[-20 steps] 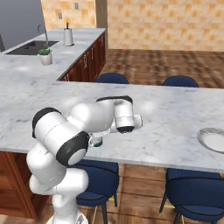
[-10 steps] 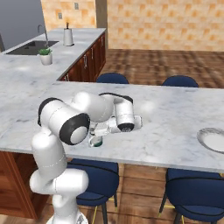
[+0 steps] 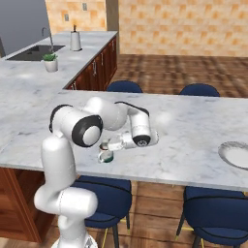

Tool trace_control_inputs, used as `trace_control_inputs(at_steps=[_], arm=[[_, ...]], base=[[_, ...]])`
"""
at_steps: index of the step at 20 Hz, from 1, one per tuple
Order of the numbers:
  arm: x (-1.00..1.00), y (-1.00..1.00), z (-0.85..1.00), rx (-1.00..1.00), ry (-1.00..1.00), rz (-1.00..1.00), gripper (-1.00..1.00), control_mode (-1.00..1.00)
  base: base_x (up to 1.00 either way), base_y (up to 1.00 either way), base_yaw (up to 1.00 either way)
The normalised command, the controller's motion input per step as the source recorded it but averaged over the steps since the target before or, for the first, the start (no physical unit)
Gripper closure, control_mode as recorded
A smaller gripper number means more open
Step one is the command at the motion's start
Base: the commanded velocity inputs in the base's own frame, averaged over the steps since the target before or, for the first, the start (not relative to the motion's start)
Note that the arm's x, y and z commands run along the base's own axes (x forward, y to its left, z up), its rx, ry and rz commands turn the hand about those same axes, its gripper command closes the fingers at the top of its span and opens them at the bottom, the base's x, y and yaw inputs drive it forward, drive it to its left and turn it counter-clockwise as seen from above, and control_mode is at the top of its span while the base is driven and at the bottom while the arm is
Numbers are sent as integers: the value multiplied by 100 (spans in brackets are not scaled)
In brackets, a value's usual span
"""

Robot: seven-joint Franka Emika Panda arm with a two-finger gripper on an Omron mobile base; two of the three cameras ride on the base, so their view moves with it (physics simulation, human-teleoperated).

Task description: Pick up the marshmallow and place it in the cup of hot chocolate on the dining counter.

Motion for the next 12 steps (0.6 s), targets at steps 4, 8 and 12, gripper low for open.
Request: trace_control_inputs(at_steps=[4,8,12], arm=[[12,0,-21,0,0,0,100,-100],[15,4,-14,-1,0,0,100,-100],[11,11,0,-1,0,0,100,-100]], base=[[0,0,0],[0,0,0],[0,0,0]])
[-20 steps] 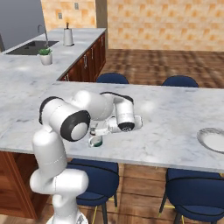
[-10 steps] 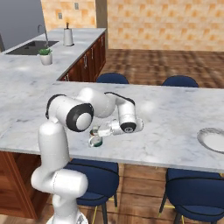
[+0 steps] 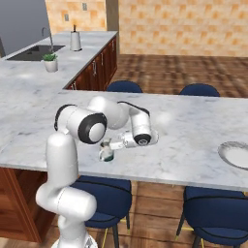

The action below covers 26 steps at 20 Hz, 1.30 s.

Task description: Pick up the marshmallow and place it in the cup of hot chocolate on the dining counter.

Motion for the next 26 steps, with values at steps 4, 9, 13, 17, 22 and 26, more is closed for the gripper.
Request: trace_control_inputs(at_steps=[4,9,13,17,22,26], arm=[[3,21,-1,-2,0,0,100,-100],[0,17,-1,-1,0,0,-100,-100],[-7,1,0,0,-2,0,-100,-100],[-11,0,0,0,-3,0,-100,-100],[-9,-3,18,0,-6,0,-100,-100],[-38,-14,66,1,-23,0,-100,-100]], base=[[0,0,0],[0,0,0],[0,0,0],[0,0,0],[0,0,0],[0,0,0]])
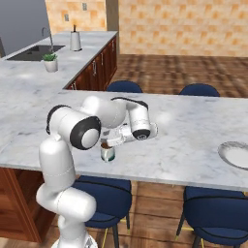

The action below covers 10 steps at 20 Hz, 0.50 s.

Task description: Pick up the marshmallow and place it in the cup of hot chocolate on the dining counter.

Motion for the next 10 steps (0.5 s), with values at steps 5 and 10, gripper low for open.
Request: trace_control_inputs(at_steps=[5,10], arm=[[-57,-10,63,0,-34,0,-100,-100],[-88,1,61,-3,-68,5,-100,-100]], base=[[0,0,0],[0,0,0]])
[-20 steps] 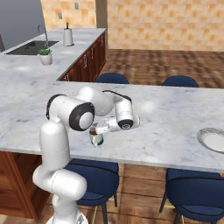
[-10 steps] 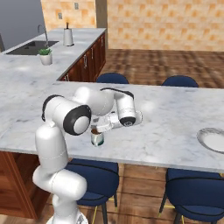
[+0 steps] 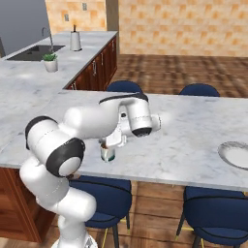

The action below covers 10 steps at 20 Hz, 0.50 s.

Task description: Pick up the marshmallow and place it in the cup of hot chocolate on the dining counter.

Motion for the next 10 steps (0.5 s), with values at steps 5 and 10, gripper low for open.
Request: trace_control_inputs(at_steps=[5,10], arm=[[-66,14,80,-8,-66,7,-100,-100],[-53,18,100,-3,-35,2,-100,-100]], base=[[0,0,0],[0,0,0]])
